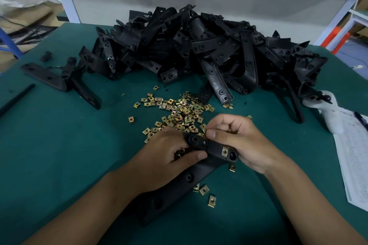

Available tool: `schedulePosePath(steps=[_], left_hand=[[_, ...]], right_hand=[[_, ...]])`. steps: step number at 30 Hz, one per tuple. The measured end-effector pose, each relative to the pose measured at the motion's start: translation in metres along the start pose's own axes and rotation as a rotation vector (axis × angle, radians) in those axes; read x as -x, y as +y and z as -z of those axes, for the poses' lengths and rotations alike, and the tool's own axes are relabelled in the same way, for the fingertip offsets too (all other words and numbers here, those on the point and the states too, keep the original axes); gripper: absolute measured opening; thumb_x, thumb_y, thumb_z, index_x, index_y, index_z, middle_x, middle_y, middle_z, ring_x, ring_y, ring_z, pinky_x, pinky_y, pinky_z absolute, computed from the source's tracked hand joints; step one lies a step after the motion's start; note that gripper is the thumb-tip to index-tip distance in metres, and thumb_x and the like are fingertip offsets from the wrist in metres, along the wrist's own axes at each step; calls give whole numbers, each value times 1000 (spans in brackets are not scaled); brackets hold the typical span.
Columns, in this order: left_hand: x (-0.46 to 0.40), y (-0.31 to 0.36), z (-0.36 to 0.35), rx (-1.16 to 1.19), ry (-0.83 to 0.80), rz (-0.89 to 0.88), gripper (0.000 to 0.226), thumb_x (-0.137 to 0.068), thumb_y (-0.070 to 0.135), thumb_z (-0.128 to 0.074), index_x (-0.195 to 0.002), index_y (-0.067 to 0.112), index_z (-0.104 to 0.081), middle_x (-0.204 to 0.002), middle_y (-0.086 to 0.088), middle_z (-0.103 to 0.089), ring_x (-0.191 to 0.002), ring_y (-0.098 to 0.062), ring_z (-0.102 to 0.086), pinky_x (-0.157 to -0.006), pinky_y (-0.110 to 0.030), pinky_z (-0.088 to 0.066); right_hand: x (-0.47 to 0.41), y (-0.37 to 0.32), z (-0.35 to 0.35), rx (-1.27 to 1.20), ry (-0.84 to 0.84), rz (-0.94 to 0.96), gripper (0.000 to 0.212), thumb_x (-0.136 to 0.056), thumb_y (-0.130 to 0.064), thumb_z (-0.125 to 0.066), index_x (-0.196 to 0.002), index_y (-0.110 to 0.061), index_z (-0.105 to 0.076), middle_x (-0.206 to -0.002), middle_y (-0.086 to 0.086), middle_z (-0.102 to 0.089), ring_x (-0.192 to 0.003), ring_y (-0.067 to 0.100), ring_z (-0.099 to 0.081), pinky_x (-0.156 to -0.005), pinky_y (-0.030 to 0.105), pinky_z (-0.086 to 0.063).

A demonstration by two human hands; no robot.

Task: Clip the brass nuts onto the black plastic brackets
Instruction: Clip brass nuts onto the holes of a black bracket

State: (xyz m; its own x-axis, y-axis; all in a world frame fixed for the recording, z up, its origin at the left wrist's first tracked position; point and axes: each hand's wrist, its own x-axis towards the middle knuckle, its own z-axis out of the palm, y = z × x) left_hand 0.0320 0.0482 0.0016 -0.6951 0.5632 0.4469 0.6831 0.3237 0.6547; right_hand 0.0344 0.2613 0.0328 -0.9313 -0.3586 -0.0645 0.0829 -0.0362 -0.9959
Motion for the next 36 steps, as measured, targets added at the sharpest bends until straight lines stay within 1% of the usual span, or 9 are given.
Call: schedulePosePath(steps=[8,13,16,19,22,26,30,33,36], left_hand=[[0,-1,-1,-10,3,2,29,-101,54,-47,-110,33,-65,-92,17,-65,-77,6,-55,-80,-10,-35],[1,-4,-2,-13,16,7,32,-102,53,-47,-100,30,-69,-75,35,-52,-74,15,-49,-80,-7,-32],[1,-4,-2,-16,15,21,33,-101,55,-46,-102,30,-68,-75,28,-58,-75,11,-51,-79,-5,-31],[2,-4,-1,-29,18,75,28,-99,61,-44,-111,43,-63,-90,17,-65,-81,2,-53,-77,-5,-32],[2,-2,1,22,44,160,13,-94,60,-52,-107,62,-53,-94,27,-64,-85,1,-58,-73,-11,-39],[2,3,4,170,87,166,33,-93,43,-64,-120,51,-49,-87,32,-65,-76,14,-61,-64,1,-38],[3,1,5,122,114,126,33,-95,30,-69,-127,31,-58,-89,43,-60,-75,26,-54,-67,7,-33],[2,2,6,145,148,146,27,-93,38,-68,-119,43,-59,-97,36,-65,-84,16,-62,-72,2,-38],[2,-1,6,184,207,184,23,-92,44,-64,-114,42,-59,-99,23,-69,-86,3,-68,-70,-5,-44]], right_hand=[[0,0,-3,-14,50,8,8,-78,-27,-78,-85,-23,-77,-75,-3,-74,-66,8,-68,-60,17,-52],[0,1,-5,23,41,-5,2,-81,-20,-77,-83,-20,-77,-77,1,-74,-67,12,-69,-59,19,-53],[-1,0,-6,12,51,-4,7,-79,-25,-79,-81,-20,-77,-78,2,-74,-67,13,-68,-59,21,-53],[-1,1,-5,-18,55,3,10,-83,-31,-74,-80,-23,-79,-78,-2,-74,-69,12,-68,-65,23,-55],[-2,2,-3,-39,53,15,21,-87,-37,-70,-89,-19,-81,-91,1,-75,-80,16,-70,-71,26,-56],[-3,4,-1,-2,92,75,29,-86,-42,-65,-95,-20,-82,-108,-6,-69,-98,13,-66,-77,23,-53],[-5,7,3,30,224,125,27,-90,-43,-60,-96,-24,-79,-77,-3,-57,-73,11,-51,-66,23,-43],[-7,9,7,124,337,147,24,-93,-35,-55,-89,-27,-77,-75,-6,-57,-73,11,-51,-71,27,-40],[-7,11,6,384,414,175,23,-99,-30,-55,-88,-35,-75,-93,-17,-69,-93,-1,-62,-81,17,-43]])
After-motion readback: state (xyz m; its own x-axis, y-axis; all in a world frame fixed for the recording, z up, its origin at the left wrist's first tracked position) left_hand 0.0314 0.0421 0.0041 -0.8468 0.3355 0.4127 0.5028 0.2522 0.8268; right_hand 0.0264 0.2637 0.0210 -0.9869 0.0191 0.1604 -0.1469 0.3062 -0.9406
